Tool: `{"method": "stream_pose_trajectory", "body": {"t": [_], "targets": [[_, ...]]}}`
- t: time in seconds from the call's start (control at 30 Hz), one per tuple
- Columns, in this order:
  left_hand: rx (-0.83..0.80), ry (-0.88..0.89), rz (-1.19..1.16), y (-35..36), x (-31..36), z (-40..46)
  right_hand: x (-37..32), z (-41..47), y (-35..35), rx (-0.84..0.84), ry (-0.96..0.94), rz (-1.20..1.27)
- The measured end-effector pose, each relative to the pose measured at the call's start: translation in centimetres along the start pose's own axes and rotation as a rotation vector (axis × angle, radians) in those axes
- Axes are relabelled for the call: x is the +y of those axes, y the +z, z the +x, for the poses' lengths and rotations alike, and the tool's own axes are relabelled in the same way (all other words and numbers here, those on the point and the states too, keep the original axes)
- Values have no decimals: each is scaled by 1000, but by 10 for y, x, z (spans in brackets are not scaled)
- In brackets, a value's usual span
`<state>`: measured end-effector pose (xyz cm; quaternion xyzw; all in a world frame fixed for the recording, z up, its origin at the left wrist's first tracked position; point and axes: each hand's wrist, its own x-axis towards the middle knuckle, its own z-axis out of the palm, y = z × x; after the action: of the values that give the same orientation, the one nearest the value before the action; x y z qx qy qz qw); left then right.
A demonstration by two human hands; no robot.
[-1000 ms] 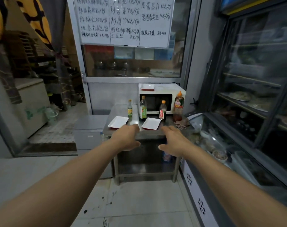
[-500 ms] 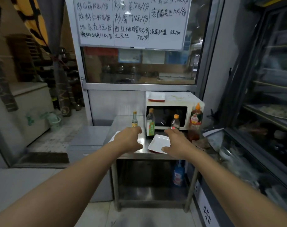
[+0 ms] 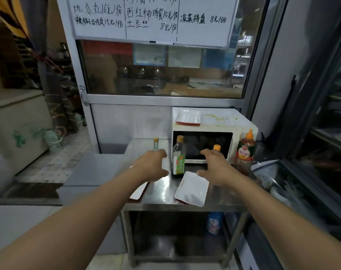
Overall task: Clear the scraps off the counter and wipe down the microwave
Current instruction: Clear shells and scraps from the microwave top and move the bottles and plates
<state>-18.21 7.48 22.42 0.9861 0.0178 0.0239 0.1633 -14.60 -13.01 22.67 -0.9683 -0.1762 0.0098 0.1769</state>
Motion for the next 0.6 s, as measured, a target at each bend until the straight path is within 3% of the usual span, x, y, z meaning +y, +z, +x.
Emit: {"method": "stream_pose_trajectory", "body": {"t": [0.6], "targets": [[-161, 138, 24, 38, -68, 160, 14, 115, 50, -20, 238, 63]]}}
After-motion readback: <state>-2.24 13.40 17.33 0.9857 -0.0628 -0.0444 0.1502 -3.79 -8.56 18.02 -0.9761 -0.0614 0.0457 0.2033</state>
